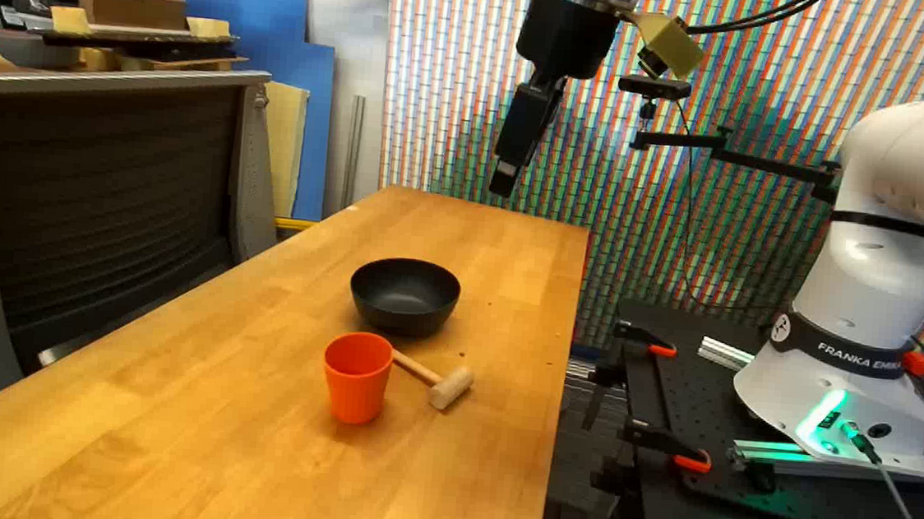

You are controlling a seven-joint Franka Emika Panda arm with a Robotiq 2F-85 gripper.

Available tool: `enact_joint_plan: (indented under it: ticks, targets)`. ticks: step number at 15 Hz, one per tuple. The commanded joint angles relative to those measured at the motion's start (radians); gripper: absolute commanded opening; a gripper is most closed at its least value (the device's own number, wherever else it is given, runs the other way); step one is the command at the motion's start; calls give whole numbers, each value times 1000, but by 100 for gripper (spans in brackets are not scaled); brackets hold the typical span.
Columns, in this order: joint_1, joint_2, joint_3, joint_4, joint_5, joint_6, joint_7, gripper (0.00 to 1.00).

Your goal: Put the cup in the bowl

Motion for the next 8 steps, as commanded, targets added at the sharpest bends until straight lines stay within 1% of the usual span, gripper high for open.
enact_joint_plan:
  ticks: [1,4,7,8]
  targets:
    - [26,3,-25,5,-15,-4,11,100]
    - [26,3,-25,12,-15,-4,11,100]
    - [-12,176,-3,96,-53,29,63,100]
    - [-20,240,8,130,-84,41,91,100]
